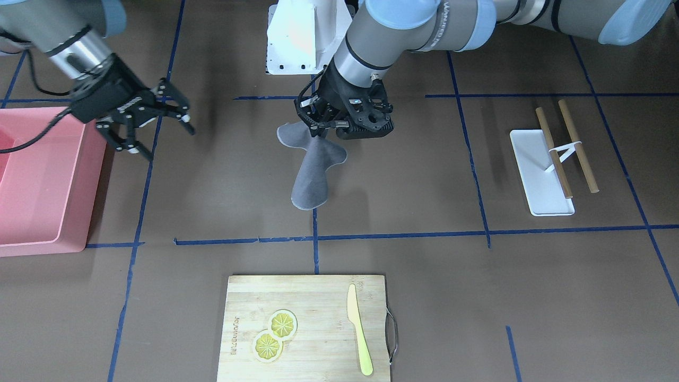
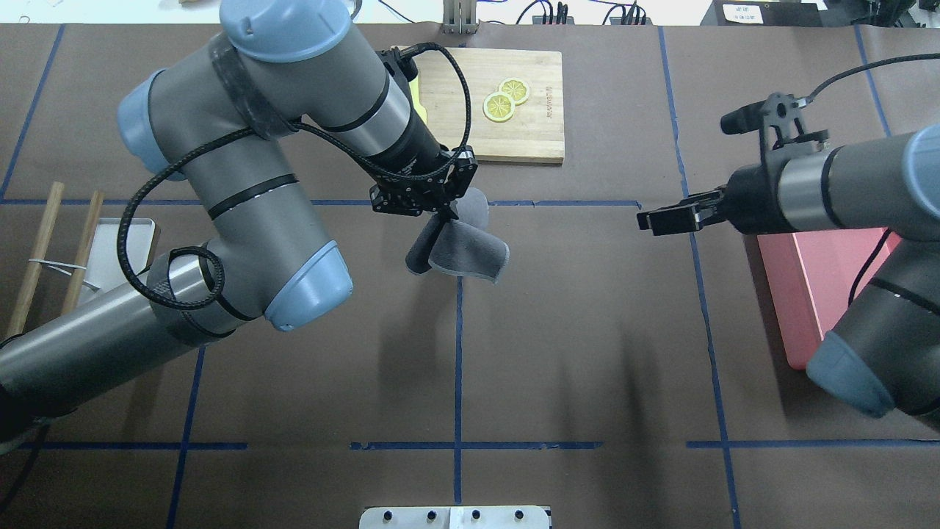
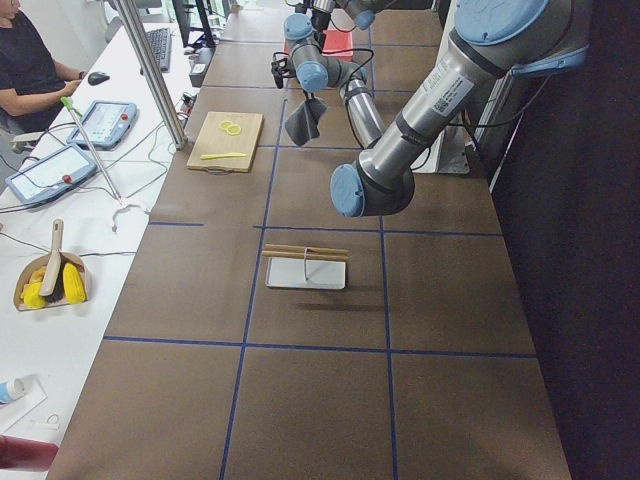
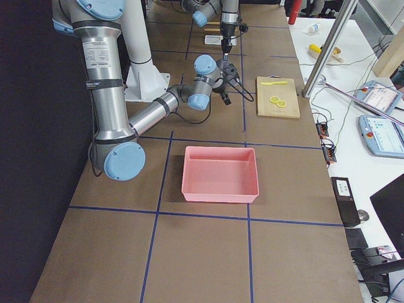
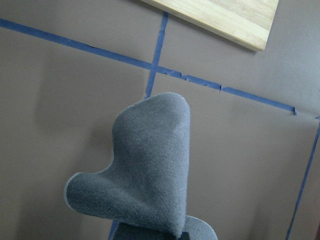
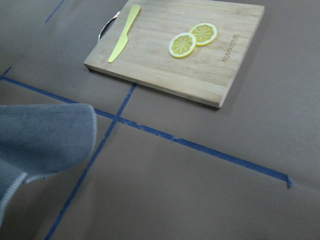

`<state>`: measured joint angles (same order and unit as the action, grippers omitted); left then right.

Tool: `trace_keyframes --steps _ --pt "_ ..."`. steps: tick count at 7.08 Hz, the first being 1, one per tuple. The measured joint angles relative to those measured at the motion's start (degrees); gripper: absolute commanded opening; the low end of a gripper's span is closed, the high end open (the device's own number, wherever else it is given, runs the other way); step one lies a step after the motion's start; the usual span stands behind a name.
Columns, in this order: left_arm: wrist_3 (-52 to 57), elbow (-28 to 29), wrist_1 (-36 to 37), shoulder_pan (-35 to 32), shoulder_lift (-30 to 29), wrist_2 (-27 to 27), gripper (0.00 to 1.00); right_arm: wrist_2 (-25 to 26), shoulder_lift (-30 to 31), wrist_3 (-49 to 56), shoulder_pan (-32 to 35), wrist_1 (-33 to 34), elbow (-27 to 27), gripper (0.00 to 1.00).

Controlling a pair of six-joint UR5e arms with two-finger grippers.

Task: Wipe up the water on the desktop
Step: 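Grasp the grey cloth with the right gripper beside the left gripper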

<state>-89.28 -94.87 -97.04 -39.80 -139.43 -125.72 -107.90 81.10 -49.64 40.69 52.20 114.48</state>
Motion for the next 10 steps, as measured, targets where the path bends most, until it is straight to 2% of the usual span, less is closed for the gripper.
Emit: trace_keyframes --steps 1,3,6,8,10 --pt "-3.0 1.0 -0.8 0.7 -1.0 2.1 0.00 4.9 -1.8 -1.0 -4.3 0.1 0.4 1.00" --pt "-6.7 1.6 -1.8 3.0 -1.7 5.8 0.00 11.5 -5.5 -2.5 -10.5 0.5 0.4 1.00" --pt "-7.9 1.7 -2.0 4.4 -2.1 6.5 0.00 23.9 -8.5 -2.4 -19.3 0.8 0.0 0.99" --pt "-9.9 0.9 -1.9 5.4 -2.2 6.5 0.00 31.5 -8.9 -2.0 -22.6 0.8 -0.6 0.98" --pt "-10.9 -0.8 -1.8 5.6 -1.8 6.5 0.00 36.5 -8.9 -1.1 -24.0 0.8 -1.4 0.98"
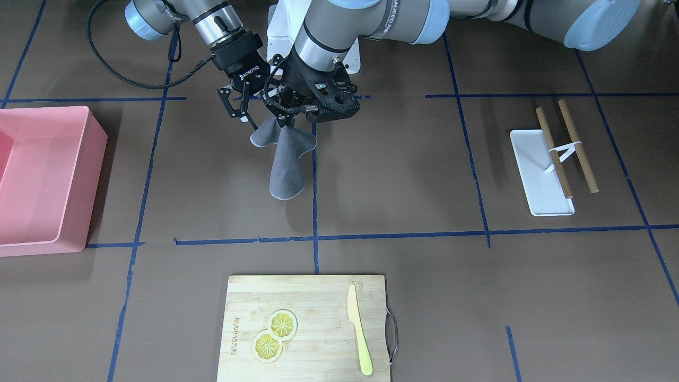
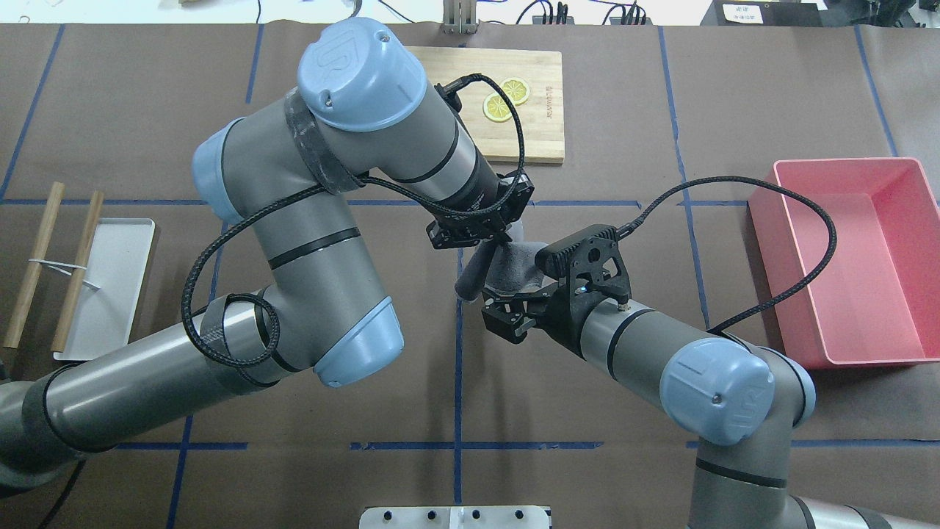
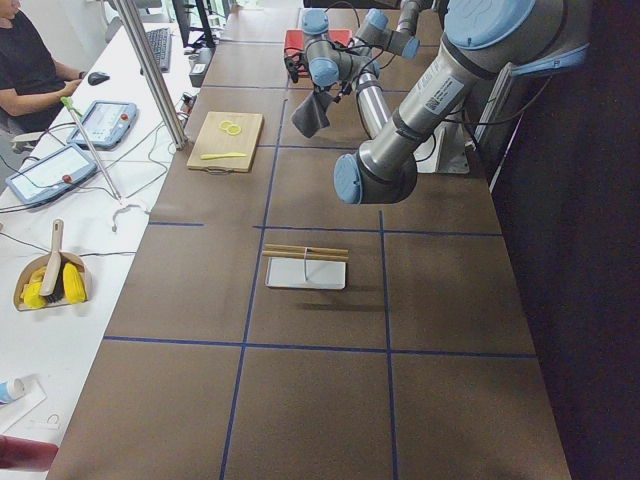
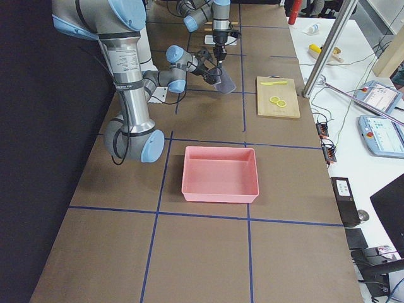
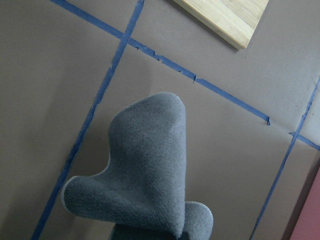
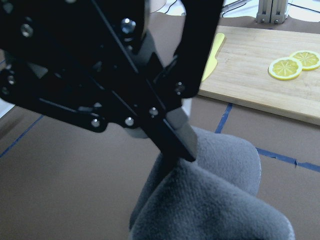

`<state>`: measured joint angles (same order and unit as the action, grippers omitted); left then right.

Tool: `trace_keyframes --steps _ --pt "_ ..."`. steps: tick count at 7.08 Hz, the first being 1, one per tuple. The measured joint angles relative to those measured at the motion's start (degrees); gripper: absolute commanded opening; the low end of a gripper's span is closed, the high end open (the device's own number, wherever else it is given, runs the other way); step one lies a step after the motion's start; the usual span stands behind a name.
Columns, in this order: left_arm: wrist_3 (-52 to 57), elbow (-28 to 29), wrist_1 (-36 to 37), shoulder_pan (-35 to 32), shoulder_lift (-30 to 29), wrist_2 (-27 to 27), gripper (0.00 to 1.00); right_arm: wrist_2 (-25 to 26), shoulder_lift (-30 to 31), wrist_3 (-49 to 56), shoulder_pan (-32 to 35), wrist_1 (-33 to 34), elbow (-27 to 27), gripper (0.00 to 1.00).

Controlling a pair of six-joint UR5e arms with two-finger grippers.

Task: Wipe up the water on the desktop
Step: 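Grasp the grey cloth with the right gripper beside the left gripper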

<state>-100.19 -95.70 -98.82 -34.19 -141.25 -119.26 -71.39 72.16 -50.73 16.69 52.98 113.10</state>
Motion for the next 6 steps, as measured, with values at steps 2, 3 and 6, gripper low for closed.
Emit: trace_keyframes --steps 2,3,6 --pt "-1.0 -1.3 0.1 0.4 0.2 -0.1 0.00 2.5 0.0 0.4 -0.6 -0.1 -0.7 0.98" --pt "-1.6 -1.8 0.1 1.0 0.2 -0.2 0.00 3.2 -0.1 0.4 -1.0 -0.1 -0.8 0.98" --pt "-2.6 -2.0 -0.2 2.0 0.2 -0.2 0.00 3.6 -0.1 0.4 -1.6 -0.5 -0.9 0.90"
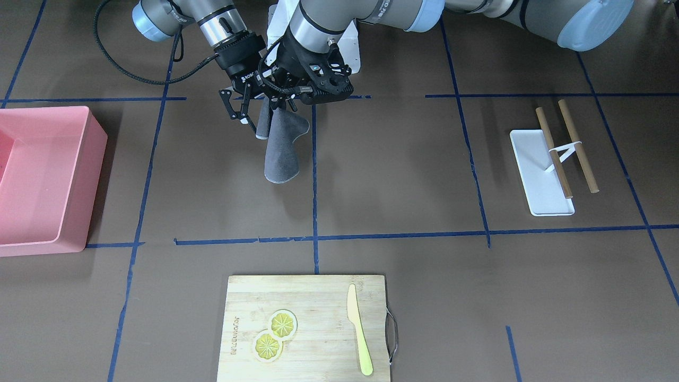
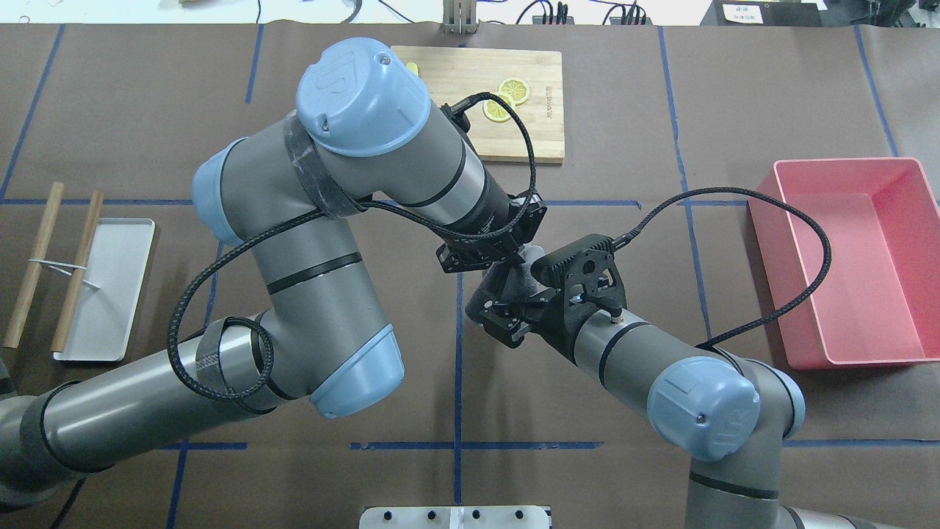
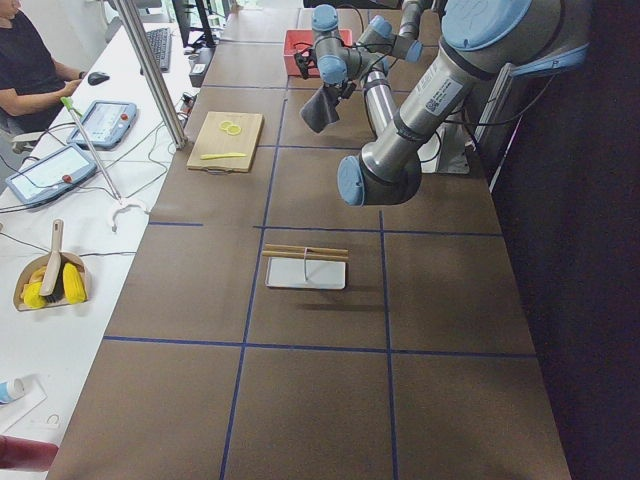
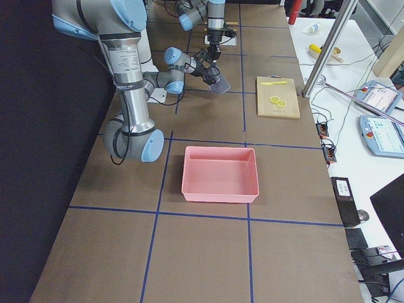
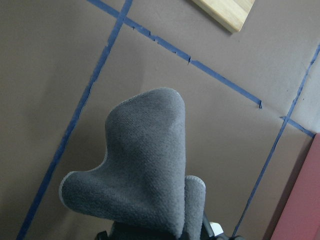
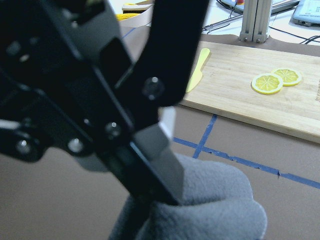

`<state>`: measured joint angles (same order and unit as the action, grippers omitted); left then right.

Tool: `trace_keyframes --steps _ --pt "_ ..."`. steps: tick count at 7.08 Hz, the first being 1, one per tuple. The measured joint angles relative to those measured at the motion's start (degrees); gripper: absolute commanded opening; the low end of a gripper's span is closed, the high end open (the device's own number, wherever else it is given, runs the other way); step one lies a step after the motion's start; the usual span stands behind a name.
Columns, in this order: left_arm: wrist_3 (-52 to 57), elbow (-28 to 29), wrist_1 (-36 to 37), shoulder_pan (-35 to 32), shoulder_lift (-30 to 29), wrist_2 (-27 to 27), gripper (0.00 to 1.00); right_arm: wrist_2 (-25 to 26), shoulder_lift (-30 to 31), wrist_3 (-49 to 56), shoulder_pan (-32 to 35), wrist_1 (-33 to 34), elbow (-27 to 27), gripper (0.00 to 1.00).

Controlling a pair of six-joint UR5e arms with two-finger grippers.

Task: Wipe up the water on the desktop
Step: 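Grasp the grey cloth with the right gripper beside the left gripper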

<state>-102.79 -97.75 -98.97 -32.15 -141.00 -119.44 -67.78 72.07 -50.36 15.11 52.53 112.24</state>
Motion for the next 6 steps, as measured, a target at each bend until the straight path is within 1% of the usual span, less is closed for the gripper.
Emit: trace_keyframes --steps 2,3,5,6 --pt "0.0 0.1 -0.1 0.2 0.1 0.0 0.00 0.0 0.0 0.0 -0.2 -0.1 0.1 0.59" --pt "0.0 0.1 -0.1 0.3 0.1 0.0 0.00 0.0 0.1 0.0 -0.2 -0.1 0.1 0.50" --pt "0.0 0.2 -0.1 0.3 0.1 0.0 0.00 1.7 0.5 0.5 -0.4 0.1 0.2 0.26" --pt "0.0 0.2 -0.1 0.3 0.2 0.0 0.07 2.8 0.7 1.4 -0.7 0.2 0.2 0.17"
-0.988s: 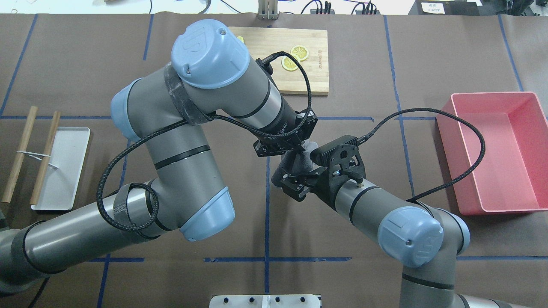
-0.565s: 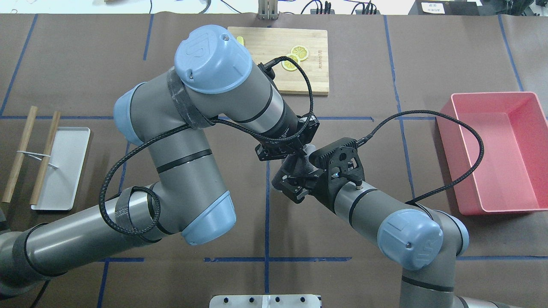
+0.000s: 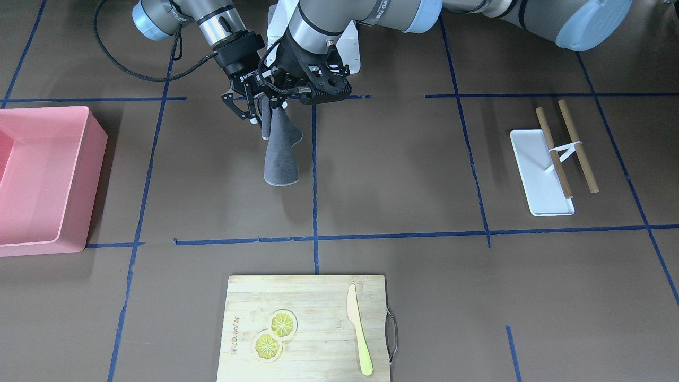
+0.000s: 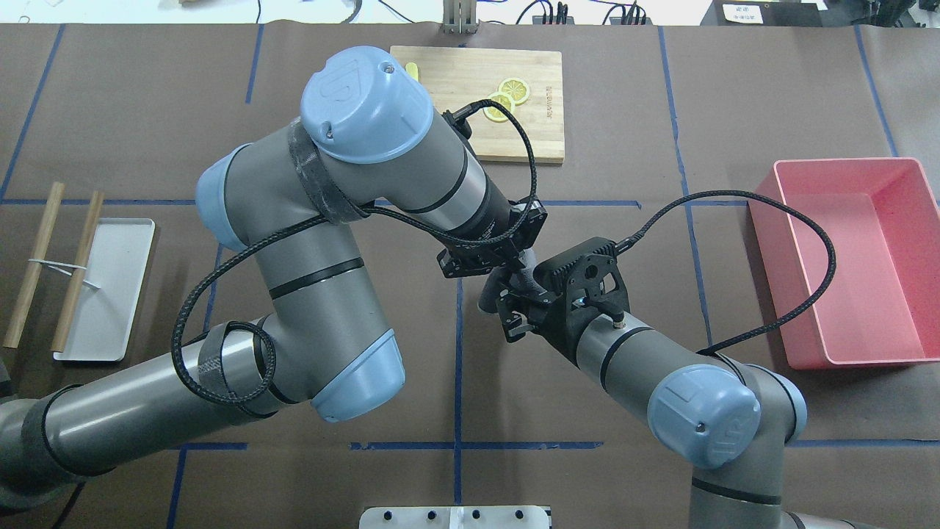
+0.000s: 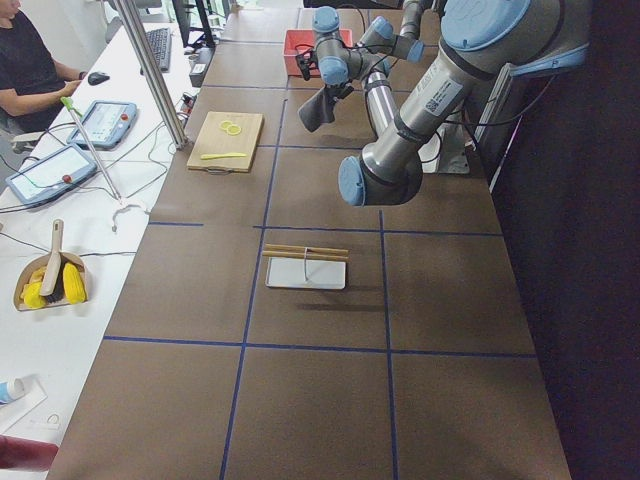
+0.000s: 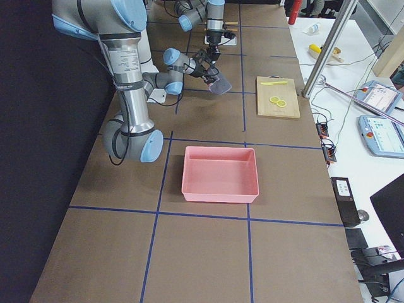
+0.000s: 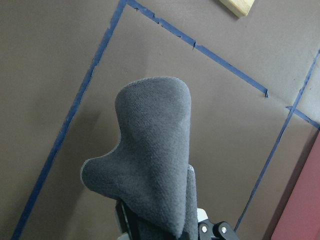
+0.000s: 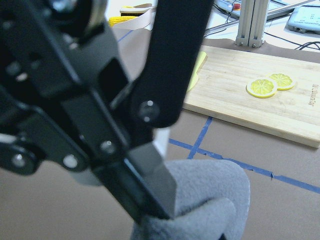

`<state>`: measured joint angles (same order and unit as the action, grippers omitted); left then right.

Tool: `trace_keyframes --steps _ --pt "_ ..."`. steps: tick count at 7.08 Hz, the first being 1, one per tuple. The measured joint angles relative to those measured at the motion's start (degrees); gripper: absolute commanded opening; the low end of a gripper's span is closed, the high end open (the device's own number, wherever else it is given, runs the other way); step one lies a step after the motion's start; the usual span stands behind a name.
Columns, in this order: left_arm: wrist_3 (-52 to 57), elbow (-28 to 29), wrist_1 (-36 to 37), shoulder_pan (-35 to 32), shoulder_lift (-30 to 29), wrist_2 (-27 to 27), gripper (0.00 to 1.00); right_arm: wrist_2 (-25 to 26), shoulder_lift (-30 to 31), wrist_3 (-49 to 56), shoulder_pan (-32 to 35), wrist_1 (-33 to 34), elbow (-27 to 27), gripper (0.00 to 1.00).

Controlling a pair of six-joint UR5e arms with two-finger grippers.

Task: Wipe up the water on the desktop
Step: 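Grasp the grey cloth with the right gripper beside the left gripper, then open the left gripper and withdraw it while the right gripper takes the cloth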

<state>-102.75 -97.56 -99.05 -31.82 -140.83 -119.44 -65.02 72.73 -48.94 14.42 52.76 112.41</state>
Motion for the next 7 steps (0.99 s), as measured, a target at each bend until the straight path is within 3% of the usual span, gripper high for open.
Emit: trace_keyframes --steps 1,2,4,7 --pt "0.0 0.0 0.0 0.0 0.0 0.0 0.28 0.9 0.2 1.1 -0.2 0.0 0.0 0.12" --pt "0.1 0.0 0.0 0.0 0.0 0.0 0.70 1.9 0.3 2.0 -0.4 0.1 0.0 0.10" --pt "0.4 -0.2 0.0 -0.1 0.0 0.1 0.88 3.0 0.5 3.5 -0.8 0.1 0.0 0.09" --pt "2.7 -0.7 0.1 -3.7 1.0 -0.1 0.88 3.9 2.3 4.3 -0.6 0.3 0.5 0.03"
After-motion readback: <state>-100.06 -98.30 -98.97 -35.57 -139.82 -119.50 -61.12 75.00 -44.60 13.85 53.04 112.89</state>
